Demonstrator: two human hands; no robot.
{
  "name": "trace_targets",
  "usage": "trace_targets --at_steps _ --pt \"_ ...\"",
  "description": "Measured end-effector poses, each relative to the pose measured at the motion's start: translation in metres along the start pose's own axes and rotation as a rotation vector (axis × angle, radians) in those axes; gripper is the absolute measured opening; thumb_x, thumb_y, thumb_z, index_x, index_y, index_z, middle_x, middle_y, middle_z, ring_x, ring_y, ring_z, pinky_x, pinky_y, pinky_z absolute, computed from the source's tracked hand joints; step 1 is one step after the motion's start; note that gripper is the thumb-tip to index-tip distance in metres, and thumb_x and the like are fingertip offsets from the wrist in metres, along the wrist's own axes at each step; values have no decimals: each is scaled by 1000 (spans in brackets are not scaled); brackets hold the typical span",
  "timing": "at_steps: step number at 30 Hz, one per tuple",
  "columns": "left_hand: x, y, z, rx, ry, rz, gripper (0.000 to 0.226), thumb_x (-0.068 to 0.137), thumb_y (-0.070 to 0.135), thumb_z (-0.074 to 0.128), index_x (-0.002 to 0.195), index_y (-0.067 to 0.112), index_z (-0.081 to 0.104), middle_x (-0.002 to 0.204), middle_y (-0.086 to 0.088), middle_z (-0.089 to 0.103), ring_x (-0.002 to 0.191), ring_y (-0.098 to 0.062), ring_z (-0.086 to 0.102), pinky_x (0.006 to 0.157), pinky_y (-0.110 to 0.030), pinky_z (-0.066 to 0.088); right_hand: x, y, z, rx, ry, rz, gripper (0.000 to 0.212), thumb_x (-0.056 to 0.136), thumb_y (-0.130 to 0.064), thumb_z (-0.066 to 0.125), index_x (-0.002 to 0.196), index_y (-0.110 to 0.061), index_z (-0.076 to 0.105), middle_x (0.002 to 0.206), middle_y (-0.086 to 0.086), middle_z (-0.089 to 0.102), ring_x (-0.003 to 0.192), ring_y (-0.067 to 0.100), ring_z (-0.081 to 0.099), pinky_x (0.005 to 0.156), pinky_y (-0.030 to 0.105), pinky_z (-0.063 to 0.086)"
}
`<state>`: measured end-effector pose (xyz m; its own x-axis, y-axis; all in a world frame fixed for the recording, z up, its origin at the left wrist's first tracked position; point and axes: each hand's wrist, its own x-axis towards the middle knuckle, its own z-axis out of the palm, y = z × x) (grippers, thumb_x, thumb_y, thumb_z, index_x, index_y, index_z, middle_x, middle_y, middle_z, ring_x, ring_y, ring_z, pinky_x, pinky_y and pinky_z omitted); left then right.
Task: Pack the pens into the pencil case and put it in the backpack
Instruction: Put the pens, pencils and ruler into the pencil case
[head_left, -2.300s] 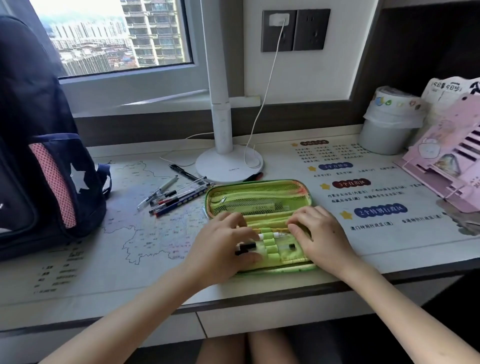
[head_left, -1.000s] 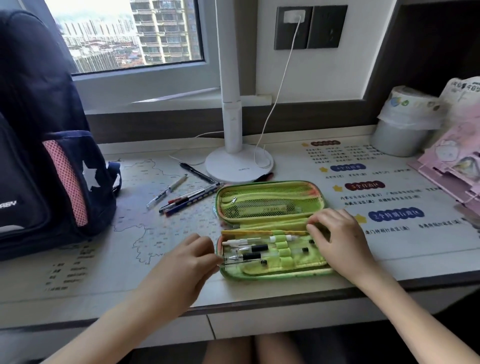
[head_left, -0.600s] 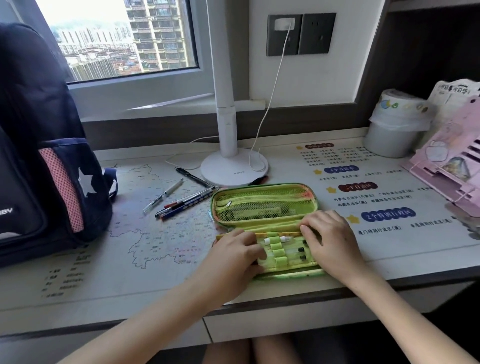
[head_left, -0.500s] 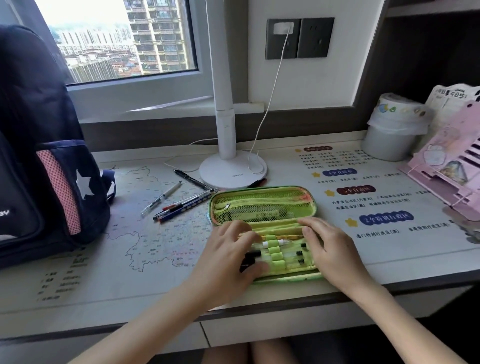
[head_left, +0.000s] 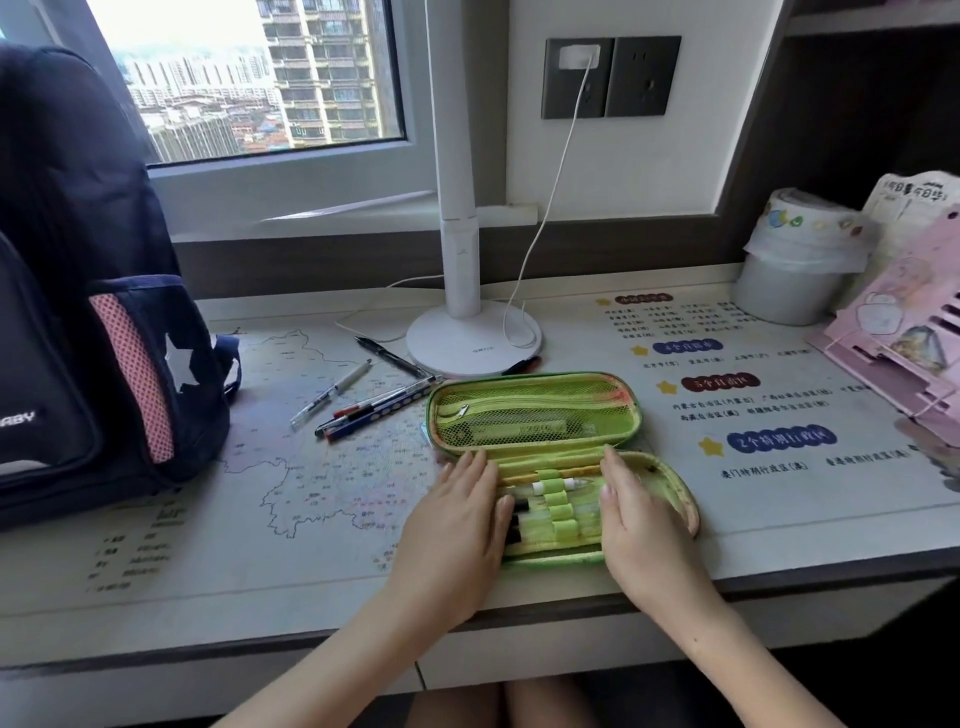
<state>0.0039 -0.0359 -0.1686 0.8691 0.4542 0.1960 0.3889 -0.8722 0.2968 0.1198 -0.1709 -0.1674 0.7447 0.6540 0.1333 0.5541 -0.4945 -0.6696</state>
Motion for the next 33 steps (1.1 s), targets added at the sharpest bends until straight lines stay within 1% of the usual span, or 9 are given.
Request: trace_targets --at_steps 6,10,13,15,17,19,23,27,33 --pt "-2 -4 2 19 -43 85 85 76 53 -11 147 17 19 156 1 12 144 -11 5 106 -15 -13 -2 -6 0 78 22 -43 43 99 -13 33 142 -12 32 140 2 48 122 15 51 93 14 34" --pt "-4 -3 -2 -29 -51 80 72 87 54 0 146 20 21 156 5 13 142 -4 2 105 -11 -14 8 2 -8 12 224 -24 37 96 -9 38 132 -10 48 125 6 60 106 22 60 89 31 46" --pt "-4 -6 -14 -197 -11 34 48 99 38 27 143 20 31 154 8 21 140 -1 9 110 -12 0 16 6 -9 -23 165 -29 36 95 -11 39 128 -11 52 117 8 64 87 15 60 79 34 51" --pt "2 -14 -22 -313 64 -45 43 98 33 35 138 21 40 149 9 32 138 -6 26 110 -19 17 20 0 -13 -64 163 -74 34 95 -10 40 126 -10 54 111 10 67 68 4 52 63 20 44" --pt "15 -33 -30 -360 172 -144 37 97 26 42 132 18 48 140 5 46 129 -12 42 105 -25 29 29 -16 -22 -87 231 -163 30 94 -7 43 121 -7 58 107 11 68 77 8 61 69 18 46" --pt "36 -63 -36 -291 314 -241 30 93 17 50 121 10 58 125 -5 59 114 -22 54 96 -31 39 45 -37 -27 -94 264 -263 25 92 -6 48 112 -6 63 105 9 69 93 19 64 81 26 49" --pt "80 -135 -47 -46 227 -548 27 89 21 50 110 14 65 110 -15 62 101 -33 55 82 -36 42 88 -76 -4 -169 31 -493 20 90 -15 56 105 -8 67 102 6 69 96 18 61 86 26 46" --pt "100 -181 -53 -93 128 -698 29 85 29 56 111 16 62 113 -12 62 100 -30 57 75 -33 45 133 -107 52 -435 -223 -702 29 92 -22 53 119 -12 59 115 5 63 107 24 53 94 36 40" --pt "103 -193 -57 -166 27 -622 9 80 22 65 81 16 59 85 -7 65 76 -20 56 61 -27 39 189 -144 106 -564 -562 -553 53 85 -30 63 133 -21 44 133 6 50 120 26 43 96 38 36"
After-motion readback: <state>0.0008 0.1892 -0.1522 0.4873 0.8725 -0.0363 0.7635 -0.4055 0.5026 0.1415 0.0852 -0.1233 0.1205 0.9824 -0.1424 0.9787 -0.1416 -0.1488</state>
